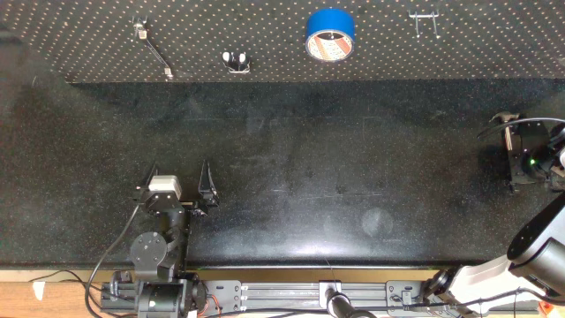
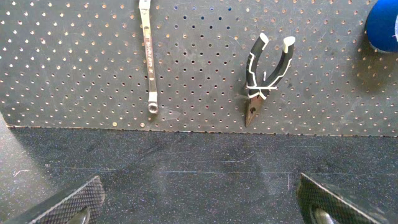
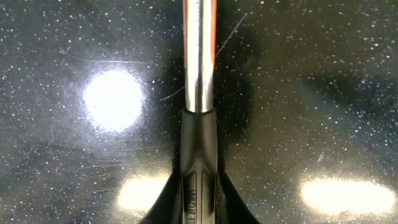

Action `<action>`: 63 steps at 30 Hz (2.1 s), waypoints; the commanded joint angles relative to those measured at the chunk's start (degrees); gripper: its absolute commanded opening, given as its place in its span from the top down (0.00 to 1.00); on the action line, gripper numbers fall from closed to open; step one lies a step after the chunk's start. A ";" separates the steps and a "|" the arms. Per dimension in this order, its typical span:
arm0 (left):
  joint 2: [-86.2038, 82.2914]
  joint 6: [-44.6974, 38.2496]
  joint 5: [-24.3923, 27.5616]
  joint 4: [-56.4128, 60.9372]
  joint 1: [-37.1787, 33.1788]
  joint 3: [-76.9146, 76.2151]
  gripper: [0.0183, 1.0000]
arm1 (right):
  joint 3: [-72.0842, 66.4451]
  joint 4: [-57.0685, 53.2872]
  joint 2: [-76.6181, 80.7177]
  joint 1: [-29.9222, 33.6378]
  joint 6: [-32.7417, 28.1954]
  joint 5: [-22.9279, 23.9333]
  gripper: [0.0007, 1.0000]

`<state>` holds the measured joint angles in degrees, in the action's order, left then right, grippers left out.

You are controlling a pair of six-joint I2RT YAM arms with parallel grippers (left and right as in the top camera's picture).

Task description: Place Tools Onto Pegboard

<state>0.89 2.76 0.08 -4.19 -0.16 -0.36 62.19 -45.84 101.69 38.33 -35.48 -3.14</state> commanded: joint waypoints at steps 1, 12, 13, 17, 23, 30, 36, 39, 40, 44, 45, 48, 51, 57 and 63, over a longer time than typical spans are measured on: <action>-0.68 -0.92 0.63 -0.52 0.24 0.04 0.00 | -0.48 -0.20 0.83 0.26 2.43 -0.63 0.93; -0.70 -0.92 0.63 -0.52 0.24 0.04 0.00 | -0.48 0.35 -17.55 0.22 13.07 -19.08 0.93; -0.68 -0.92 0.63 -0.52 0.24 0.04 0.00 | -0.48 0.33 -19.69 0.22 13.94 -20.20 0.93; -0.70 -0.92 0.63 -0.52 0.24 0.04 0.00 | -0.48 0.33 -28.87 -1.60 18.16 -23.12 0.93; -0.68 -0.92 0.63 -0.52 0.24 0.04 0.01 | -0.48 0.68 -38.25 -10.69 22.69 -23.47 0.93; -0.70 -0.92 0.63 -0.52 0.24 0.04 0.00 | -0.48 6.05 -41.42 -22.36 26.93 -23.04 0.93; -0.68 -0.92 0.63 -0.52 0.24 0.04 0.00 | -0.48 8.94 -37.35 -27.67 26.93 -23.02 0.93; -0.68 -0.92 0.63 -0.52 0.24 0.04 0.00 | -0.48 12.15 -35.85 -29.70 26.93 -22.82 0.93; -0.68 -0.92 0.63 -0.52 0.24 0.04 0.00 | -0.48 13.66 -34.77 -30.36 26.93 -22.80 0.93; -0.68 -0.92 0.63 -0.52 0.24 0.04 0.00 | -0.48 16.52 -31.93 -31.08 28.20 -21.31 0.93; -0.68 -0.92 0.63 -0.52 0.24 0.04 0.00 | -0.48 16.61 -31.52 -31.10 28.98 -20.13 0.93; -0.68 -0.92 0.63 -0.52 0.24 0.04 0.00 | -0.48 16.65 -30.42 -31.10 29.49 -19.15 0.93; -0.68 -0.92 0.63 -0.52 0.24 0.04 0.01 | -0.48 16.63 -28.89 -31.10 29.49 -19.12 0.93; -0.68 -0.92 0.63 -0.52 0.24 0.04 0.00 | -0.48 16.85 -26.56 -32.26 29.27 -18.34 0.93; -0.70 -0.92 0.63 -0.52 0.24 0.04 0.00 | -0.48 16.81 -24.83 -32.44 29.27 -18.32 0.93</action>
<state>0.89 2.76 0.10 -4.19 -0.16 -0.36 61.49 -29.52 76.07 6.35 -7.07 -21.96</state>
